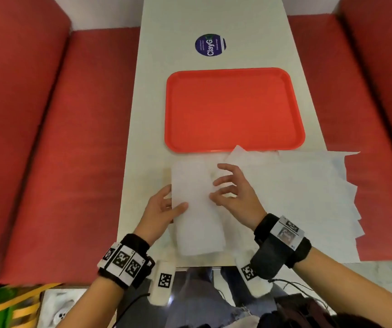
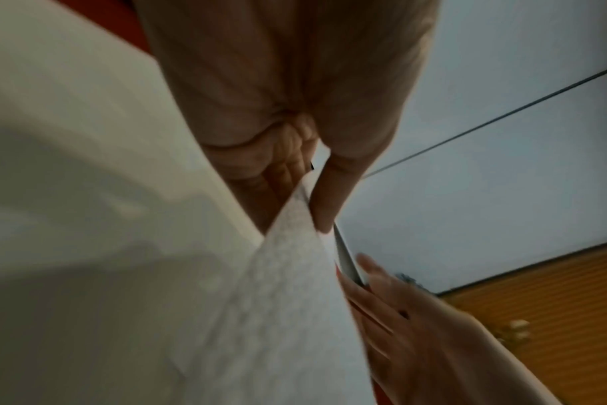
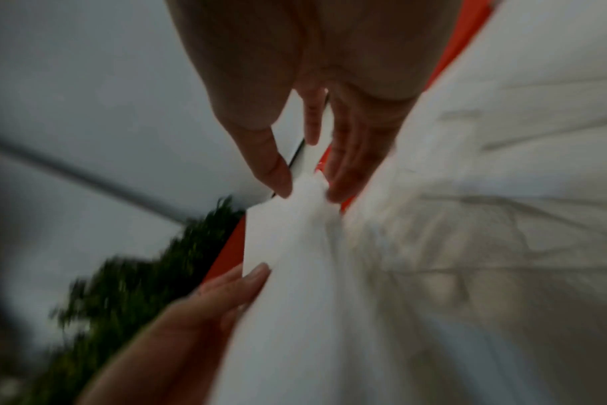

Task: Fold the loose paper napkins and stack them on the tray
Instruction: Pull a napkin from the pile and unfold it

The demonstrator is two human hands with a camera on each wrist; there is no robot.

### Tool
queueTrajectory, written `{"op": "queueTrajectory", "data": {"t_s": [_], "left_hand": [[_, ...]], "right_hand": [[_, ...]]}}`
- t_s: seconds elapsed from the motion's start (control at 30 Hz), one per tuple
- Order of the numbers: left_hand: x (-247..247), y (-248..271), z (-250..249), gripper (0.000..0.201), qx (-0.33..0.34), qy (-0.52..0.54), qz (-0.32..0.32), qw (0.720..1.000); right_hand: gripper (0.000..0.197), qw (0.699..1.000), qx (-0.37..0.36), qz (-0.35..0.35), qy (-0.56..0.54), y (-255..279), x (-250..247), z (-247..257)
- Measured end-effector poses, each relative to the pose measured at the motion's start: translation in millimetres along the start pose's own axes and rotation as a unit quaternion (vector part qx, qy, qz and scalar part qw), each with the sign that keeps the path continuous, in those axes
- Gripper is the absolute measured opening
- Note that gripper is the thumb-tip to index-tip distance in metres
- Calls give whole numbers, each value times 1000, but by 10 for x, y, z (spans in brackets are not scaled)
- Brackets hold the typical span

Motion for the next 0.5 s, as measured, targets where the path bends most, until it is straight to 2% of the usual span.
{"op": "queueTrajectory", "data": {"t_s": [0.07, 0.13, 0.23, 0.33, 0.43, 0.5], "left_hand": [[-259, 7, 50, 46, -5, -40, -16, 999], [-525, -4, 83, 49, -4, -104, -38, 994], [-814, -54, 113, 56, 0, -184, -62, 981], [-921, -99, 115, 68, 7, -257, -66, 964], [-974, -70, 91, 90, 36, -387, -77, 918], [-946, -7, 92, 102, 59, -522, -67, 848]], "right_hand": [[61, 992, -37, 29, 114, -18, 164, 8], [54, 967, -84, 79, 226, -22, 386, 11], [51, 917, -126, 171, 337, 11, 792, -57], [55, 846, -159, 252, 442, 52, 1231, -161], [58, 784, -155, 287, 528, 18, 1500, -318], [59, 764, -144, 288, 559, -34, 1573, -402]]}}
Point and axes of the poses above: each hand's wrist, its own y-axis away from the middle knuckle, its own x-axis out of the palm, z = x × y, the point moved 8 cm from there along -y, towards the middle knuckle, and after that the axes turned 1 degree about -y, right-handed, at the moved point
